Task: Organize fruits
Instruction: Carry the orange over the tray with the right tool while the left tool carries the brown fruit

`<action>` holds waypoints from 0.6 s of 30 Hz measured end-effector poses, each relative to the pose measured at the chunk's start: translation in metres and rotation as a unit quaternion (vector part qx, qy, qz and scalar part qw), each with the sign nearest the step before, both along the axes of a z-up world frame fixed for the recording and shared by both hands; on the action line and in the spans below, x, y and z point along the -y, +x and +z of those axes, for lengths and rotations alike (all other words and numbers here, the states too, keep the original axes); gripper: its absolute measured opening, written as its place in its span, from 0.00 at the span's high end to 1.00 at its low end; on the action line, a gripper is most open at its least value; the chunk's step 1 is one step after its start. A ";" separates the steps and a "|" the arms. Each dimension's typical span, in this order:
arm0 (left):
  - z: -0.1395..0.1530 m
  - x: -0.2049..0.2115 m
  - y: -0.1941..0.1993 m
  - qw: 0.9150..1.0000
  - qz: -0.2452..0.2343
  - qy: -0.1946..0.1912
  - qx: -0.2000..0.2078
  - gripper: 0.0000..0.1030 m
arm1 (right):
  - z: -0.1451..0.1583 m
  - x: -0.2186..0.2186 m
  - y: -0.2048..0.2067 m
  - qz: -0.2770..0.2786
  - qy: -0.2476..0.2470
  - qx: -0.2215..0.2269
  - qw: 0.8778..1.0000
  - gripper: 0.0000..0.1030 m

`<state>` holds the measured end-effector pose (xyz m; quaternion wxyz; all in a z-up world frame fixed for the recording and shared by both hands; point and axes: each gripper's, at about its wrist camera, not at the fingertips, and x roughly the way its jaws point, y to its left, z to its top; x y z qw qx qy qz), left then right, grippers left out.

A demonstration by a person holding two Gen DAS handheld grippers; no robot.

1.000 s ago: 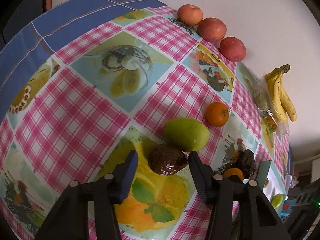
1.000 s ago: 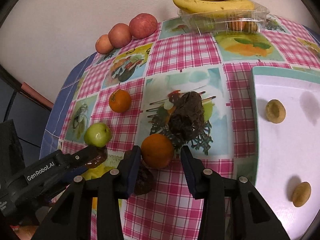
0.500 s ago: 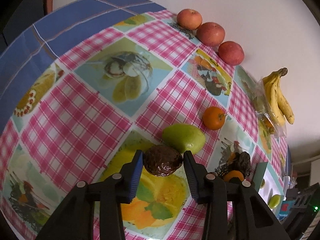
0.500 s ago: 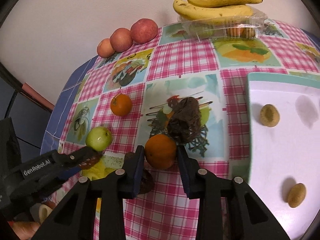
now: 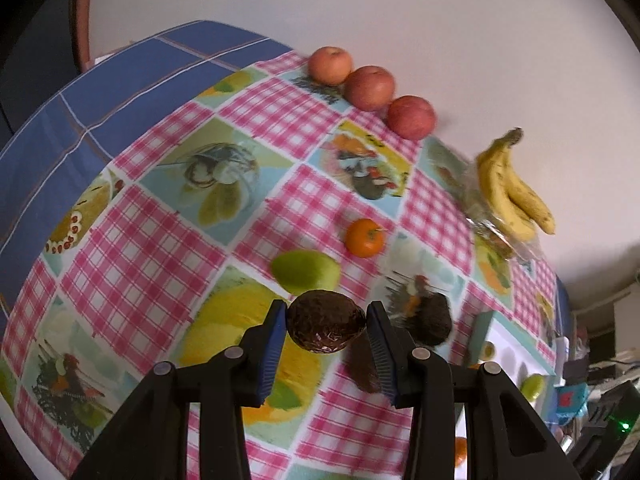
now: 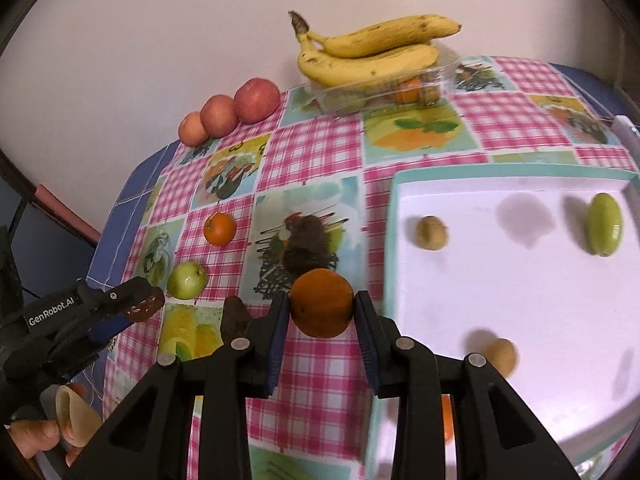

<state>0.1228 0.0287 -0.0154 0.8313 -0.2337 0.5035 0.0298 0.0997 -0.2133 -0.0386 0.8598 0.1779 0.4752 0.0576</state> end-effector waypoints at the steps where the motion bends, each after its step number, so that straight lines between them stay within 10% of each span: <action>1: 0.004 0.003 -0.002 1.000 -0.004 0.000 0.003 0.58 | 0.003 0.002 -0.002 -0.002 -0.003 0.002 1.000 0.66; 18: 0.030 0.071 -0.021 0.998 -0.062 -0.013 0.030 0.58 | 0.035 0.069 -0.036 -0.050 -0.021 0.021 0.998 0.66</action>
